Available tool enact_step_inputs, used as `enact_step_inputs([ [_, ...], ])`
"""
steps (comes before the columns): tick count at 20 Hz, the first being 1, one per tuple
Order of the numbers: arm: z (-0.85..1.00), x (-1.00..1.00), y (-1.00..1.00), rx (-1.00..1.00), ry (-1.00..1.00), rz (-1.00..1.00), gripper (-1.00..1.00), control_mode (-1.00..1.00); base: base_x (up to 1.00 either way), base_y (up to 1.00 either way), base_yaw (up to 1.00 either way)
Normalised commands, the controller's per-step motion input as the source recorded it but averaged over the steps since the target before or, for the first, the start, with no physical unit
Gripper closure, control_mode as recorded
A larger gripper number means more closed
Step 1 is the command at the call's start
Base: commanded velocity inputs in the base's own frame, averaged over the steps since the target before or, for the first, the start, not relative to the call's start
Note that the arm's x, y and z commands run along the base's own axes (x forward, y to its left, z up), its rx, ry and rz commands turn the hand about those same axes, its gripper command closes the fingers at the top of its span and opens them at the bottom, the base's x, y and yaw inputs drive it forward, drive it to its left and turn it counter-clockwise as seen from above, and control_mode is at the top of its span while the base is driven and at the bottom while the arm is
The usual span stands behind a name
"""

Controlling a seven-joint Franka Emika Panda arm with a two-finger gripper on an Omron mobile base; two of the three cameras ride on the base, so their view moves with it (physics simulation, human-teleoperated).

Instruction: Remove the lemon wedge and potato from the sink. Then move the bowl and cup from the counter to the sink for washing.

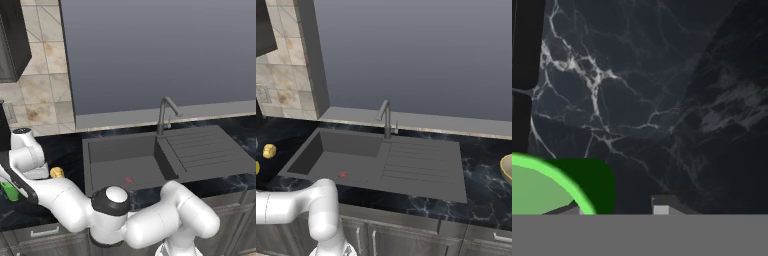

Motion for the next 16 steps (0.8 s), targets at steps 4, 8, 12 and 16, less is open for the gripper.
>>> enact_step_inputs([
  [4, 0.00, 0.00, -0.01, 0.00, 0.07, -0.11, 1.00, -1.00, 0.00, 0.00, 0.00],
  [8, 0.05, -0.03, -0.10, 0.00, 0.09, -0.14, 1.00, -1.00, 0.00, 0.00, 0.00],
  [12, 0.15, -0.07, -0.15, -0.03, 0.06, -0.14, 1.00, -1.00, 0.00, 0.00, 0.00],
  [16, 0.25, -0.09, -0.15, -0.03, 0.00, -0.12, 1.00, -1.00, 0.00, 0.00, 0.00],
])
